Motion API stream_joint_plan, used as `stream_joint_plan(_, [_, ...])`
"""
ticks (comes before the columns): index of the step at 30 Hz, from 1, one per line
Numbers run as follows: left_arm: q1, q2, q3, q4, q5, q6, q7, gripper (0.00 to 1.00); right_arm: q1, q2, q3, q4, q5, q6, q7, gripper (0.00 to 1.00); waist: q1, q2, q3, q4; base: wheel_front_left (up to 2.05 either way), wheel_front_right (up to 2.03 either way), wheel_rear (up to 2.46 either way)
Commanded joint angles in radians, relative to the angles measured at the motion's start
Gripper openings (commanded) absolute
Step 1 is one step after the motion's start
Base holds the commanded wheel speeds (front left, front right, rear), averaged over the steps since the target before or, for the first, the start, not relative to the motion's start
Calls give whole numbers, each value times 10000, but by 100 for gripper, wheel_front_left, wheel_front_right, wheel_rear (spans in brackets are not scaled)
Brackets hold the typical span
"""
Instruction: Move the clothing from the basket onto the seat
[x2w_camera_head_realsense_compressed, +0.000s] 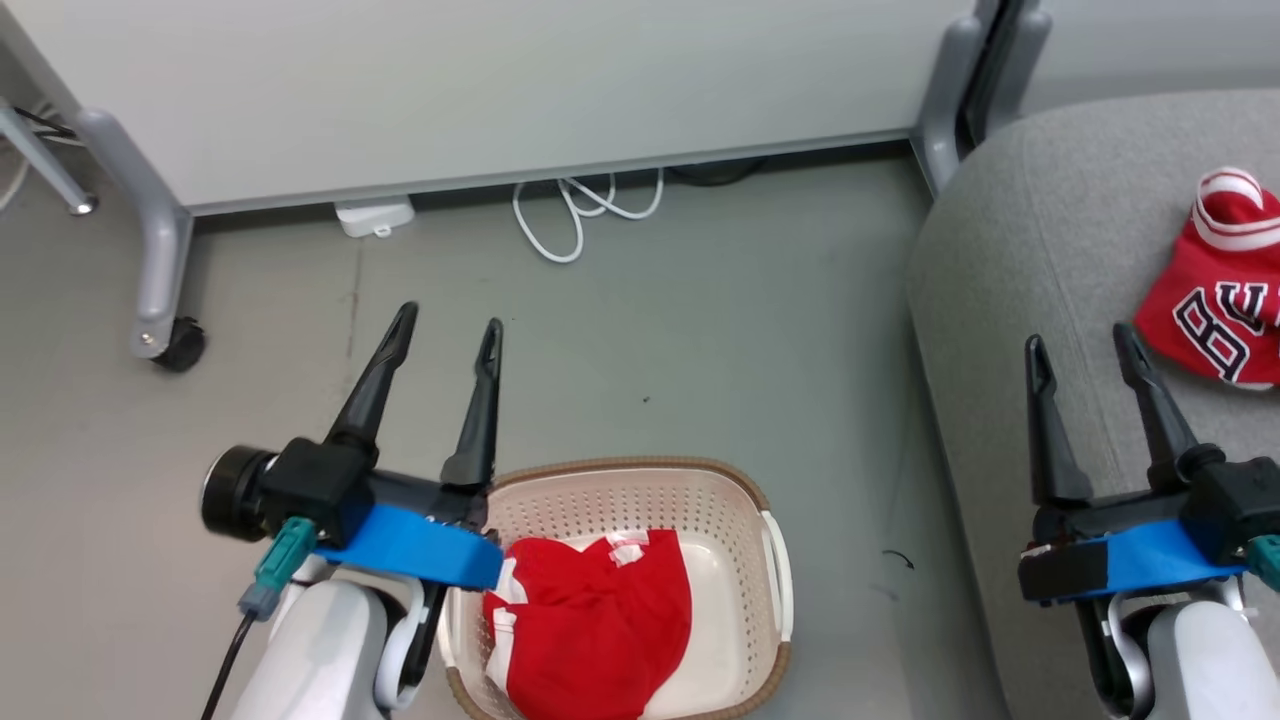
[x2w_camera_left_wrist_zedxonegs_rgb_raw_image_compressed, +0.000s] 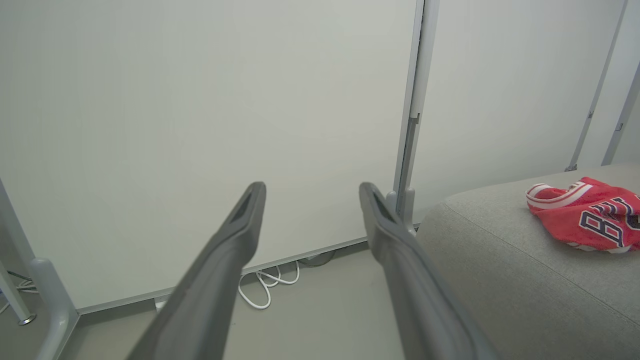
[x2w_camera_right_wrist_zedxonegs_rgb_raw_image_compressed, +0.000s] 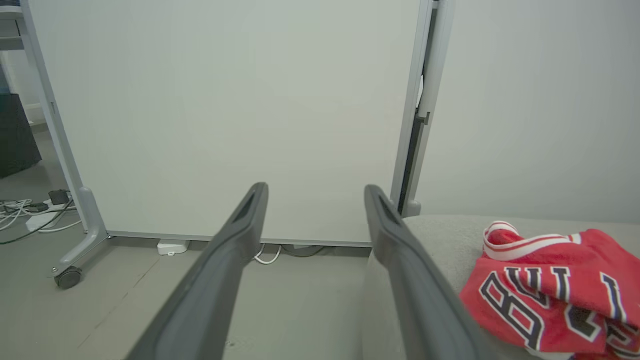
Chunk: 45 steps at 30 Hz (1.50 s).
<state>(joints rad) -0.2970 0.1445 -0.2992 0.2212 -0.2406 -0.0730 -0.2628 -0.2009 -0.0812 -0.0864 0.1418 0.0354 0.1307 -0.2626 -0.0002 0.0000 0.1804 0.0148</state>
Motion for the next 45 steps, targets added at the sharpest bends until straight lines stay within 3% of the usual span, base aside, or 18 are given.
stream_joint_plan(1, [189,-37,138,-29,63,-56,-31,100,194,37,32,-65,10,3,-34,100,2,0,-228,227,0,0,0])
stream_joint_plan(15, [1667,-556,1827,-155,563,-342,-30,100,1073,299,-68,-286,5,3,-34,100,2,0,-976,919,0,0,0])
stream_joint_plan(45, [2054,-889,2221,19,966,-593,-29,100,1722,315,-28,-104,541,3,-34,100,2,0,-1248,854,0,0,0])
